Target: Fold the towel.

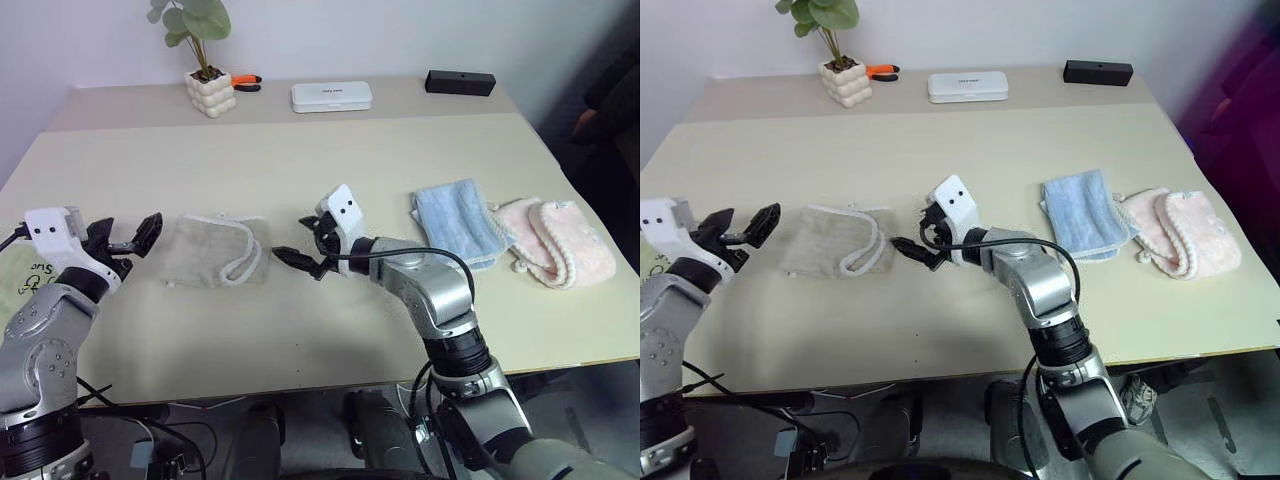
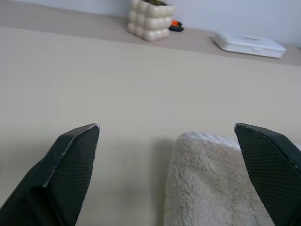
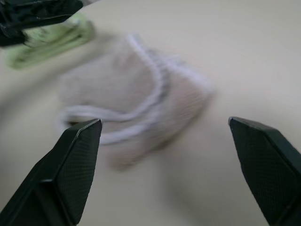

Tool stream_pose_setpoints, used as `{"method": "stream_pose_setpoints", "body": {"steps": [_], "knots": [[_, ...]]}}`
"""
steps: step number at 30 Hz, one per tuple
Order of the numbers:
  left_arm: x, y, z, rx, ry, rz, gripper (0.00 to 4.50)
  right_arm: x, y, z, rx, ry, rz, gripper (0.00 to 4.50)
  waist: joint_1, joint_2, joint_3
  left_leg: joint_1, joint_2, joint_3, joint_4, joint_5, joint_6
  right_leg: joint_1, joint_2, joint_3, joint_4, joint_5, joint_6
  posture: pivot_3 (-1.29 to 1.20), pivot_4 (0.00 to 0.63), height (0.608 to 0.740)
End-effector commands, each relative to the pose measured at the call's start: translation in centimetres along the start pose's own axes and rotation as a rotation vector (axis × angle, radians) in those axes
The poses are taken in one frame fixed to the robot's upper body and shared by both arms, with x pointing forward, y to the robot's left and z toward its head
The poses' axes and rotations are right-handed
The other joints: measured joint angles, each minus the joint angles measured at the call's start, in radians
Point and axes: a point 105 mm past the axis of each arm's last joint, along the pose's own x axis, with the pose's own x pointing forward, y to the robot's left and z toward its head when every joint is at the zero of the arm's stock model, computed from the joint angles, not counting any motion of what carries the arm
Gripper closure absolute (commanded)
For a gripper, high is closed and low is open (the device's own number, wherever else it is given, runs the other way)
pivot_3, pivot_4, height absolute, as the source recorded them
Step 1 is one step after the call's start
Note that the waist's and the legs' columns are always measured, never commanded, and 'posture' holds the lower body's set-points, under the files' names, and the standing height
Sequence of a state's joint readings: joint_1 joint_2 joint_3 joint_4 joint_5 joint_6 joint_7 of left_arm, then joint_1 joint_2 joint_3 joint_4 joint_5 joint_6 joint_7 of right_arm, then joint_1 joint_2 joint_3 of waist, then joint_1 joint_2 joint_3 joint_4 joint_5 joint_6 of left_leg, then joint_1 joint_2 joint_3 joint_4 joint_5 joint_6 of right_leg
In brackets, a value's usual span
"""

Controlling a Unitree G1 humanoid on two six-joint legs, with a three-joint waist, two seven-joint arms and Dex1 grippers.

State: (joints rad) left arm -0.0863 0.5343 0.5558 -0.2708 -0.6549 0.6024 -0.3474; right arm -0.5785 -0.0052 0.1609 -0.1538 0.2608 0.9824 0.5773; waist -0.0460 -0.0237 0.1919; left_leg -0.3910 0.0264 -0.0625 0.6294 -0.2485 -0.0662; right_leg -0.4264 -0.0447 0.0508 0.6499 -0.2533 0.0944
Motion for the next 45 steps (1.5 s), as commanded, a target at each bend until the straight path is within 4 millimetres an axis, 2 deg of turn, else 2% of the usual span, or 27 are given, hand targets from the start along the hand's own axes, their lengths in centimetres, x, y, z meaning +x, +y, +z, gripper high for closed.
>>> {"method": "stream_pose_setpoints", "body": {"steps": [1,7,15,18,21,25,26,29,33,36,39,42,43,45], "knots": [[-0.5,-1.8,0.8,0.184,-0.014,-0.107,0.05,1.8,1.3,-0.2,0.188,0.036,0.029,0.0,-0.001,0.0,0.0,0.0,0.0,0.0,0.0,0.0,0.0,0.0,0.0,0.0,0.0,0.0,0.0,0.0,0.15,0.737],[-1.2,-3.6,-0.1,0.218,0.01,-0.217,0.05,5.1,0.0,-1.8,0.314,0.121,-0.057,0.0,0.002,0.0,0.0,-0.001,-0.001,0.001,0.001,0.0,0.0,0.001,-0.001,0.0,-0.003,0.0,0.0,0.0,0.15,0.737],[-2.4,-4.6,-1.2,0.211,0.054,-0.281,0.05,8.2,1.4,-0.7,0.401,0.111,-0.001,0.0,-0.001,0.0,-0.001,0.001,0.001,0.001,0.0,0.0,0.0,0.001,0.001,0.0,-0.001,0.0,-0.001,0.0,0.15,0.737],[-2.8,-4.9,-1.5,0.204,0.072,-0.302,0.0,8.9,2.1,0.2,0.403,0.097,0.029,0.76,-0.002,0.001,0.0,0.001,0.001,0.001,0.001,0.0,0.0,0.002,0.001,0.0,-0.001,0.0,-0.001,0.0,0.15,0.737],[-2.8,-4.9,-1.6,0.201,0.076,-0.3,0.0,9.2,2.2,0.6,0.397,0.093,0.04,2.1,-0.002,0.001,0.0,0.0,0.001,0.001,0.0,0.0,0.0,0.0,0.002,0.0,-0.001,0.0,-0.001,0.0,0.15,0.737],[-2.8,-5.0,-1.8,0.198,0.081,-0.301,0.0,9.2,2.3,1.1,0.389,0.082,0.054,4.2,-0.002,0.001,0.0,-0.001,0.001,0.001,-0.001,0.0,0.001,-0.001,0.001,0.0,-0.002,0.0,-0.001,0.0,0.15,0.737],[-2.7,-5.0,-1.8,0.197,0.082,-0.301,0.0,9.1,2.3,1.2,0.386,0.078,0.056,4.48,-0.002,0.001,0.0,-0.001,0.001,0.001,-0.001,0.0,0.001,-0.001,0.001,0.0,-0.002,0.0,-0.001,0.0,0.15,0.737],[-2.7,-5.1,-2.0,0.193,0.086,-0.303,0.0,8.4,2.0,1.8,0.38,0.052,0.064,4.48,-0.002,0.001,0.0,-0.001,0.001,0.001,-0.001,0.0,0.001,-0.001,0.001,0.0,-0.002,0.0,-0.001,0.0,0.15,0.737],[-2.6,-5.5,-2.2,0.183,0.088,-0.309,0.0,5.2,0.4,4.4,0.368,-0.062,0.051,4.48,-0.002,0.001,0.0,-0.001,0.001,0.001,-0.001,0.0,0.001,-0.001,0.001,0.0,-0.002,0.0,-0.001,0.0,0.15,0.737],[-2.5,-6.0,-2.3,0.167,0.084,-0.321,0.0,1.2,-1.0,7.4,0.345,-0.2,0.02,4.48,0.004,0.001,0.0,-0.002,0.001,0.001,-0.001,0.0,0.001,-0.001,0.001,0.0,-0.002,0.0,-0.001,0.0,0.15,0.737],[-2.4,-6.6,-2.4,0.152,0.08,-0.338,0.0,-2.6,-2.8,9.5,0.318,-0.302,-0.05,4.48,0.003,0.001,0.0,-0.003,0.001,0.001,0.0,0.0,0.001,-0.001,0.0,0.0,-0.003,0.0,-0.001,0.0,0.15,0.737],[-1.8,-7.7,-2.8,0.133,0.079,-0.379,0.0,-8.8,-7.2,10.9,0.306,-0.403,-0.265,4.48,0.005,0.001,0.0,-0.003,0.001,0.001,0.0,0.0,0.001,-0.001,0.0,0.0,-0.004,0.0,-0.001,0.0,0.15,0.737],[-1.4,-8.3,-3.0,0.117,0.076,-0.399,0.0,-11.6,-9.1,11.0,0.316,-0.439,-0.369,4.48,0.007,0.001,0.0,-0.003,0.001,0.001,0.0,0.0,0.001,-0.001,0.0,0.0,-0.004,0.0,-0.001,0.0,0.15,0.737],[-0.7,-9.3,-3.2,0.085,0.071,-0.436,0.0,-15.7,-11.0,10.8,0.337,-0.49,-0.507,4.48,0.012,0.002,0.001,-0.004,0.0,0.001,0.0,0.0,0.001,-0.001,0.0,0.0,-0.004,0.0,-0.001,0.0,0.15,0.737]]}}
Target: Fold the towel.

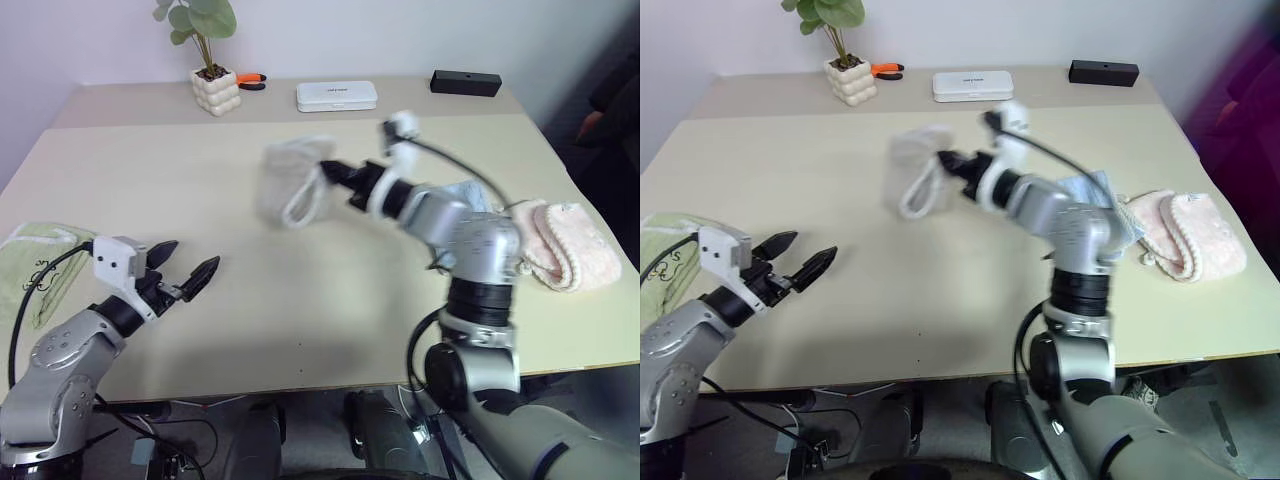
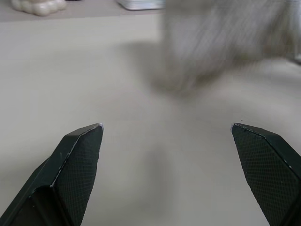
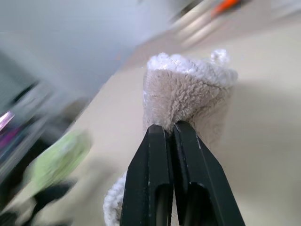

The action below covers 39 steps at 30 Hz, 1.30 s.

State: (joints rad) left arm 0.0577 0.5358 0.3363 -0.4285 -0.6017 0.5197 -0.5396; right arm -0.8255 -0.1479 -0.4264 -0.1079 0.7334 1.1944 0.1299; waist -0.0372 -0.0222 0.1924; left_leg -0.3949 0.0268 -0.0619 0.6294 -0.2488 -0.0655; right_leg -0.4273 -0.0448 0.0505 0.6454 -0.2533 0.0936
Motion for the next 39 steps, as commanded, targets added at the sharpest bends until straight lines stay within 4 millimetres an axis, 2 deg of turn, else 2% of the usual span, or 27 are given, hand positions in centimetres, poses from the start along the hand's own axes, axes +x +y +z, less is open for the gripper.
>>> {"method": "stream_pose_setpoints", "body": {"steps": [1,4,6,8,9,11,16,19,23,24,26,29,32,36,39], "knots": [[1.8,-1.9,0.6,-0.028,-0.044,-0.089,0.0,-5.4,-4.0,4.5,0.027,-0.192,-0.185,4.48,0.002,0.0,0.0,0.0,0.0,0.0,0.0,0.0,0.0,0.0,0.0,0.0,-0.001,0.0,0.0,0.0,0.15,0.737],[2.9,-3.0,0.5,-0.039,-0.048,-0.142,0.0,-8.0,-6.0,5.2,0.106,-0.267,-0.285,4.48,-0.012,0.001,0.001,0.001,0.0,0.0,-0.001,0.0,0.001,0.0,0.0,0.0,0.0,0.0,0.0,0.0,0.15,0.737],[3.9,-4.1,0.4,-0.057,-0.052,-0.188,0.0,-10.8,-8.4,4.3,0.19,-0.302,-0.408,4.48,-0.017,0.002,0.0,0.003,0.001,0.001,-0.001,-0.002,0.004,0.0,0.002,0.002,0.001,0.0,0.0,0.0,0.15,0.737],[5.1,-5.2,0.4,-0.077,-0.055,-0.245,0.0,-13.8,-10.8,1.3,0.3,-0.3,-0.578,4.48,-0.015,0.003,0.0,0.003,0.001,0.001,-0.001,-0.002,0.004,0.0,0.003,0.002,0.002,0.0,0.0,0.0,0.15,0.737],[5.4,-5.6,0.3,-0.082,-0.055,-0.263,0.0,-14.6,-11.4,0.1,0.336,-0.291,-0.63,4.48,-0.009,0.003,0.0,0.003,0.001,0.001,-0.001,-0.002,0.004,0.0,0.003,0.002,0.002,0.0,0.0,0.0,0.15,0.737],[5.9,-6.2,0.2,-0.082,-0.046,-0.3,0.0,-16.0,-12.0,-2.6,0.391,-0.258,-0.716,4.48,-0.009,0.004,0.0,0.002,0.001,0.001,0.0,-0.003,0.005,0.0,0.003,0.002,0.002,0.0,0.0,0.0,0.15,0.737],[7.1,-6.8,-0.1,-0.071,-0.027,-0.358,0.0,-17.9,-11.8,-5.5,0.4,-0.221,-0.82,4.48,-0.008,0.01,0.0,0.003,0.001,0.002,0.0,-0.003,0.005,0.0,0.003,0.003,0.001,0.0,0.0,0.0,0.15,0.737],[7.5,-6.8,-0.3,-0.065,-0.02,-0.374,0.0,-18.8,-11.2,-4.9,0.278,-0.204,-0.836,3.5,-0.007,0.01,0.0,0.002,0.001,0.002,0.0,-0.003,0.005,0.0,0.003,0.003,0.0,-0.002,-0.002,0.0,0.15,0.737],[7.7,-6.8,-0.5,-0.064,-0.018,-0.377,0.0,-19.2,-10.7,-3.7,0.205,-0.239,-0.831,1.57,-0.009,0.01,0.0,0.002,0.0,0.002,0.0,-0.003,0.005,0.0,0.002,0.003,-0.001,-0.002,-0.002,0.0,0.15,0.737],[7.6,-6.9,-0.7,-0.065,-0.014,-0.377,0.0,-19.5,-10.2,-2.4,0.103,-0.252,-0.831,1.11,-0.008,0.01,0.0,0.002,0.0,0.002,0.0,-0.003,0.005,0.0,0.002,0.003,0.0,-0.002,-0.002,0.0,0.15,0.737],[7.5,-6.8,-1.0,-0.065,-0.008,-0.375,0.0,-19.6,-9.2,-0.2,-0.074,-0.275,-0.819,0.11,-0.008,0.01,0.001,0.002,0.0,0.002,0.0,-0.003,0.005,0.0,0.002,0.003,0.0,-0.002,-0.002,0.0,0.15,0.737],[7.3,-5.7,-1.1,-0.047,-0.014,-0.324,0.0,-19.4,-7.9,2.5,-0.273,-0.307,-0.774,0.11,-0.008,0.01,0.0,0.002,0.0,0.003,0.0,-0.003,0.005,0.0,0.002,0.003,-0.001,-0.003,-0.001,0.0,0.15,0.737],[7.2,-2.9,-0.9,0.008,-0.026,-0.198,0.0,-17.3,-5.7,3.9,-0.499,-0.254,-0.629,0.11,-0.009,0.009,0.0,0.002,0.001,0.002,0.0,-0.003,0.005,0.0,0.003,0.003,-0.001,-0.003,-0.002,0.0,0.15,0.737],[6.0,0.1,-0.8,0.123,-0.011,-0.095,0.0,-13.1,-2.9,2.3,-0.734,-0.091,-0.348,0.11,-0.009,0.009,0.001,0.003,0.001,0.002,0.0,-0.003,0.005,0.0,0.003,0.004,-0.001,-0.003,-0.001,0.0,0.15,0.737],[4.6,1.3,-1.1,0.187,0.013,-0.061,0.0,-10.3,-2.5,0.3,-0.788,-0.002,-0.175,0.11,-0.009,0.008,0.001,0.003,0.001,0.003,0.0,-0.003,0.005,0.0,0.003,0.004,-0.002,-0.003,-0.001,0.0,0.15,0.737]]}}
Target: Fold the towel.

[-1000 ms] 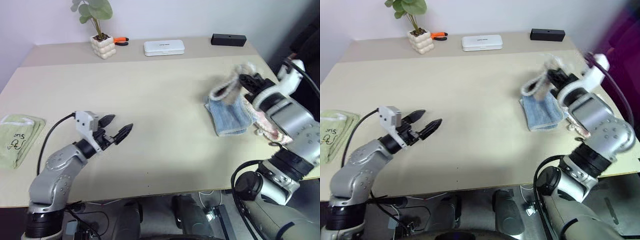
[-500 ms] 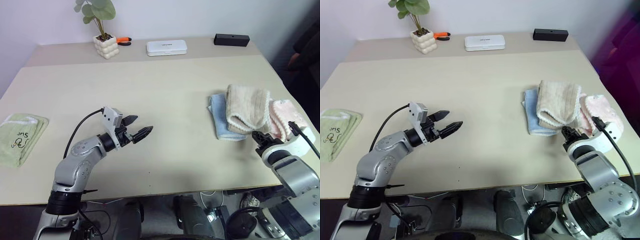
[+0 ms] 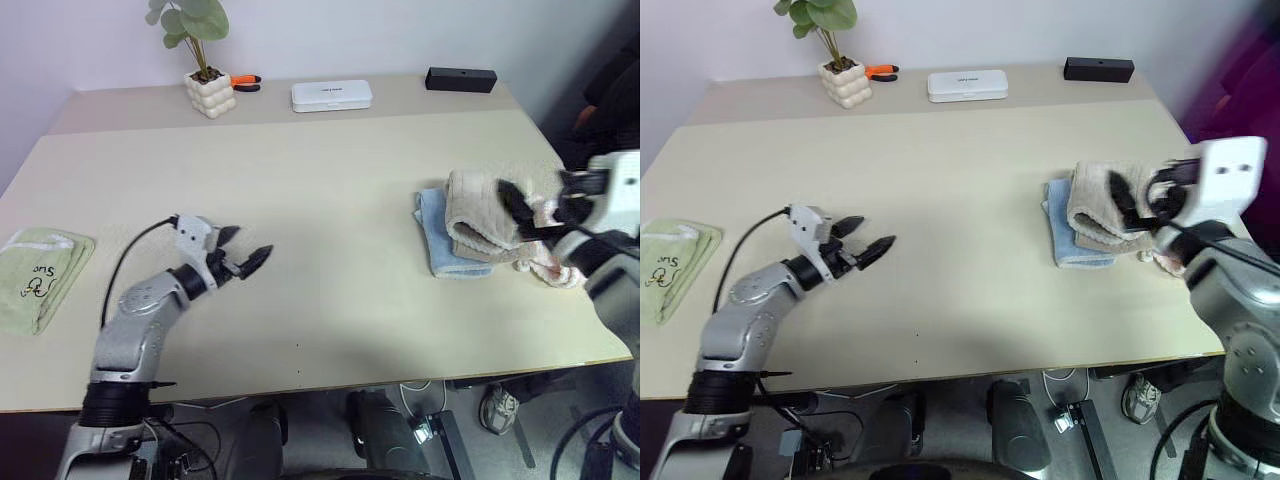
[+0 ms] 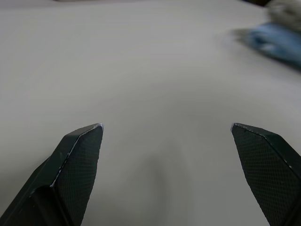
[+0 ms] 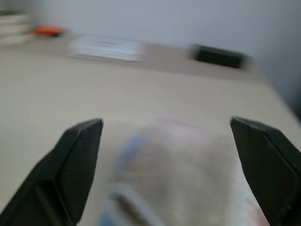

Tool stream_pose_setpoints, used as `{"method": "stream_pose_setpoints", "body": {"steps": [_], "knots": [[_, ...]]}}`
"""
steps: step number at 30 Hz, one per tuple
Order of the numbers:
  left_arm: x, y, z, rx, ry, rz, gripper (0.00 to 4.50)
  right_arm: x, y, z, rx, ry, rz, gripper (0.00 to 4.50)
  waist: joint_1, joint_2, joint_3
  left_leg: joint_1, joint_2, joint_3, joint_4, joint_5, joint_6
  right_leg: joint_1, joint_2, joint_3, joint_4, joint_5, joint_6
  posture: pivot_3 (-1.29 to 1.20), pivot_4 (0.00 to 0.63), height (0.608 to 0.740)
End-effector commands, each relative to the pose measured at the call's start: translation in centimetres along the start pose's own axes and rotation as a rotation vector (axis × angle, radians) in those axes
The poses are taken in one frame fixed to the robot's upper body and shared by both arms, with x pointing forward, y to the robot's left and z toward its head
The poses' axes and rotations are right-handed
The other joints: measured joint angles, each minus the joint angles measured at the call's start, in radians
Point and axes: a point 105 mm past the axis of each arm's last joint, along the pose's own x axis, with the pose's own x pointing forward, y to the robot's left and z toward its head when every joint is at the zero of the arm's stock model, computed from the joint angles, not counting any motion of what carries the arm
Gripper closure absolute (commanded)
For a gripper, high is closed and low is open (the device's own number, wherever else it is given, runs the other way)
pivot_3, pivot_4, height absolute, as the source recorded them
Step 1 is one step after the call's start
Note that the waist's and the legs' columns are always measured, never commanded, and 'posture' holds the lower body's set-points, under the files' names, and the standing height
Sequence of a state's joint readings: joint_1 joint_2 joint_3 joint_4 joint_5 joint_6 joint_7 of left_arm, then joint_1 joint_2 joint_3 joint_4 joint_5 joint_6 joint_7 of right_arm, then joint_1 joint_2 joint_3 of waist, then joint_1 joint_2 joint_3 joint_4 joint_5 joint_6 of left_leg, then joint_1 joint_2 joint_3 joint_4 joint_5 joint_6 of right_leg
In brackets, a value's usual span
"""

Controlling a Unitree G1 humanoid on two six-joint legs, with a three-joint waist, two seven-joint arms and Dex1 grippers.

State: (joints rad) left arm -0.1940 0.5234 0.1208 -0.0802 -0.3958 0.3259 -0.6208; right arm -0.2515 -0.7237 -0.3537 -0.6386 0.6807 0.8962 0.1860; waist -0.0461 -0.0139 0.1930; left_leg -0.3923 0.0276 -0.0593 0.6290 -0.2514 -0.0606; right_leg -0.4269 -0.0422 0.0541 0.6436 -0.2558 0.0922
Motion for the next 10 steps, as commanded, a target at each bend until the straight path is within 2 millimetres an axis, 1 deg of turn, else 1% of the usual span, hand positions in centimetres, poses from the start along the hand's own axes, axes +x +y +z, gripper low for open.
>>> {"method": "stream_pose_setpoints", "body": {"steps": [1,2,6,10], "knots": [[-1.4,1.1,0.6,0.073,-0.019,0.042,0.0,1.9,2.0,-0.5,-0.056,-0.024,0.16,0.11,0.002,0.0,0.0,0.0,0.0,0.0,0.0,0.0,0.0,0.0,0.0,0.0,0.0,0.0,0.0,0.0,0.15,0.737],[-1.4,1.0,0.5,0.075,-0.018,0.046,0.0,2.2,2.1,-0.8,-0.065,-0.026,0.178,0.11,0.007,-0.001,0.0,-0.001,0.0,0.0,0.0,0.0,0.0,0.0,-0.001,0.0,-0.001,0.0,0.0,0.0,0.15,0.737],[-2.8,0.5,0.7,0.09,-0.016,0.047,0.0,4.5,5.1,-2.6,-0.075,-0.011,0.389,0.11,0.01,-0.002,0.001,-0.003,-0.001,0.0,0.001,0.0,0.0,0.0,-0.003,0.0,-0.003,0.0,0.001,0.0,0.15,0.737],[-3.5,-0.1,0.5,0.084,-0.017,0.059,0.0,5.3,6.0,-3.9,-0.083,0.003,0.469,0.11,0.012,-0.003,0.002,-0.003,-0.001,0.0,0.001,0.0,0.0,0.001,-0.002,-0.001,-0.004,0.001,0.003,0.0,0.15,0.737]]}}
